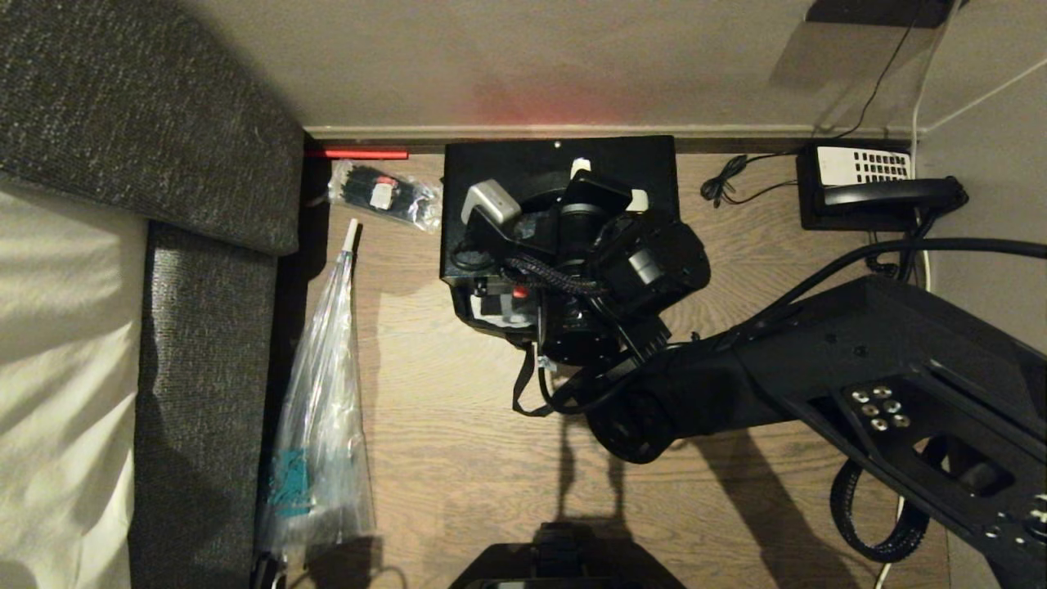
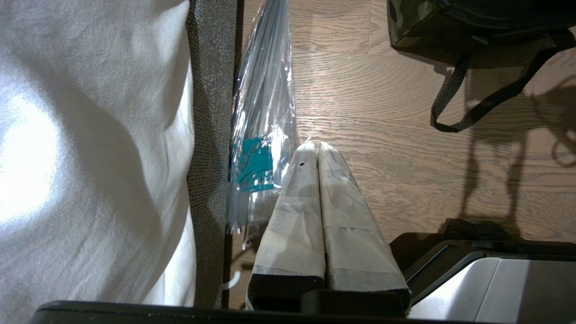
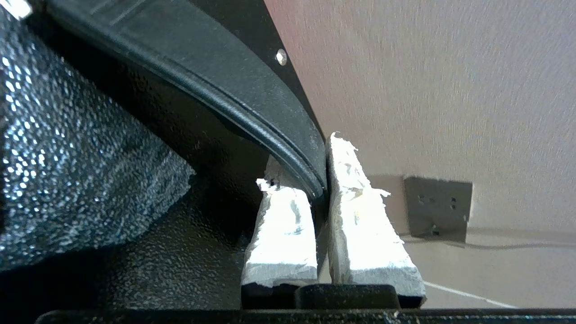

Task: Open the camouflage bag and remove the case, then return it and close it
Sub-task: Lift the black box, then release the handle

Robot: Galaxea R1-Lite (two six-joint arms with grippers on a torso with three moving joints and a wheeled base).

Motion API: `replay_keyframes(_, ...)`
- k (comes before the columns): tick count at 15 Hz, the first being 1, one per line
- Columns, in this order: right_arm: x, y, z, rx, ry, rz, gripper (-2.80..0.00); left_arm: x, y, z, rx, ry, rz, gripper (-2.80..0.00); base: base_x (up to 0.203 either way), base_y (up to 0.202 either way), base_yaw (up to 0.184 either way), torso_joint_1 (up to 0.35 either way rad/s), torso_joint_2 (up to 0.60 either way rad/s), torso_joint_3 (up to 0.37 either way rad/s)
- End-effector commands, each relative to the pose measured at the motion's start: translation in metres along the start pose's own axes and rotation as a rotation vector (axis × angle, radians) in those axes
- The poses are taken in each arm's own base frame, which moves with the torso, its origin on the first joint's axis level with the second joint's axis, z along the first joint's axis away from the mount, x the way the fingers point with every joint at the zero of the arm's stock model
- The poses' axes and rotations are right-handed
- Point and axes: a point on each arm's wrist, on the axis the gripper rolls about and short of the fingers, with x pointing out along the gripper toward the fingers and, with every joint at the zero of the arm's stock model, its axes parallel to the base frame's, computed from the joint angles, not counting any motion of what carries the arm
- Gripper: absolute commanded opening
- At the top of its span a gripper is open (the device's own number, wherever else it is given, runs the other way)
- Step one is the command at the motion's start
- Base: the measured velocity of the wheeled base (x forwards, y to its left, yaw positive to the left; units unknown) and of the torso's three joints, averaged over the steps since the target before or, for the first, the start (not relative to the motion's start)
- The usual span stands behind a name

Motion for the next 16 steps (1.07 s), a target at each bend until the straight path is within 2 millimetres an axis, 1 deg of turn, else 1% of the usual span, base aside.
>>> replay_keyframes(1, 0.006, -0.010, -0.007, -0.008, 0.022, -0.019, -2.80, 0.000, 0.000, 0.000, 0.000, 0.001, 0.000, -2.80, 0.000, 0.000, 0.000, 0.000, 0.00, 0.000)
replay_keyframes(6, 0.017, -0.027, -0.022, -0.012, 0.054, -0.046, -2.80, 0.000, 0.000, 0.000, 0.000, 0.000, 0.000, -2.80, 0.000, 0.000, 0.000, 0.000, 0.00, 0.000)
replay_keyframes(10, 0.029, -0.033, -0.043, -0.043, 0.095, -0.060, -2.80, 0.000, 0.000, 0.000, 0.000, 0.002, 0.000, -2.80, 0.000, 0.000, 0.000, 0.000, 0.00, 0.000)
replay_keyframes(16, 0.035, -0.052, -0.059, -0.056, 0.125, -0.080, -2.80, 0.000, 0.000, 0.000, 0.000, 0.001, 0.000, -2.80, 0.000, 0.000, 0.000, 0.000, 0.00, 0.000)
